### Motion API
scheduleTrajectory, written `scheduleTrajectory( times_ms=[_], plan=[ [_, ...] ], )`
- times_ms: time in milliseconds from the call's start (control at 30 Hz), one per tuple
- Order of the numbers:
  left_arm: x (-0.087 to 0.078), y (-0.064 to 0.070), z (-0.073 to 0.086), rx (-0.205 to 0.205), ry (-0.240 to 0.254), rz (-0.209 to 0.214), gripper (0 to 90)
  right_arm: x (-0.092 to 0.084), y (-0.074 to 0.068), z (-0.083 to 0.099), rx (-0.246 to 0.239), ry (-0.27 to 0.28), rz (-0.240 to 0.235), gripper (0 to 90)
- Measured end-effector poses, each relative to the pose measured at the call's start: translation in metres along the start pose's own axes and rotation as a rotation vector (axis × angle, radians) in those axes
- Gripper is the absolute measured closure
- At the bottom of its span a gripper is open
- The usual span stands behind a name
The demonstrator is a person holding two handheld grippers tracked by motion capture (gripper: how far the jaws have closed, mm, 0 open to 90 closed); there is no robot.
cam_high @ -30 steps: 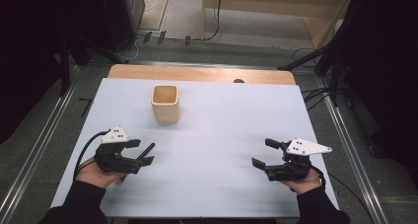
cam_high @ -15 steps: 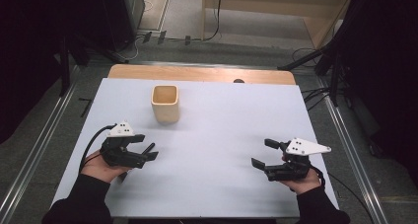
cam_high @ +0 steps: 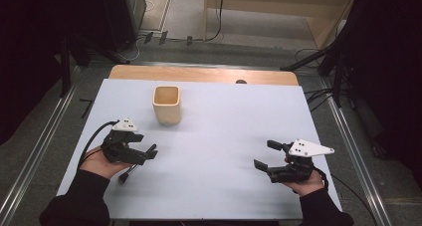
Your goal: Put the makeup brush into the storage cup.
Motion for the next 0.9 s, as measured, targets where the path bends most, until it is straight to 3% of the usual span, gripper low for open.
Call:
scheduleTrajectory(
  times_ms=[67,100,500,667,833,900],
  plan=[
    [0.000,-0.001,0.001,-0.001,-0.028,-0.007,21.7,0.000,0.000,0.000,0.001,0.000,-0.001,15.7],
    [0.002,-0.002,0.003,-0.012,-0.068,-0.012,21.7,0.000,0.000,0.000,0.001,0.001,-0.001,15.7],
    [0.003,-0.006,0.009,-0.072,-0.189,-0.010,21.7,0.002,-0.001,0.001,0.001,-0.005,-0.009,15.7],
    [0.002,-0.006,0.009,-0.078,-0.225,-0.004,21.6,0.002,-0.001,0.002,-0.002,-0.010,-0.009,15.8],
    [0.003,-0.006,0.012,-0.120,-0.306,-0.018,21.7,0.003,-0.002,0.002,-0.003,-0.013,-0.011,15.9],
    [0.003,-0.007,0.013,-0.119,-0.332,-0.023,21.9,0.003,-0.002,0.003,-0.005,-0.014,-0.012,15.9]
  ],
)
Point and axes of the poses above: each handheld gripper's, and its own axes: x roughly forward along the jaws, z roughly out of its underside, y roughly to its right, the point moved 7 cm from there along x, roughly forward along the jaws, and after that the axes turned 15 degrees about z, right-handed, at the moved point
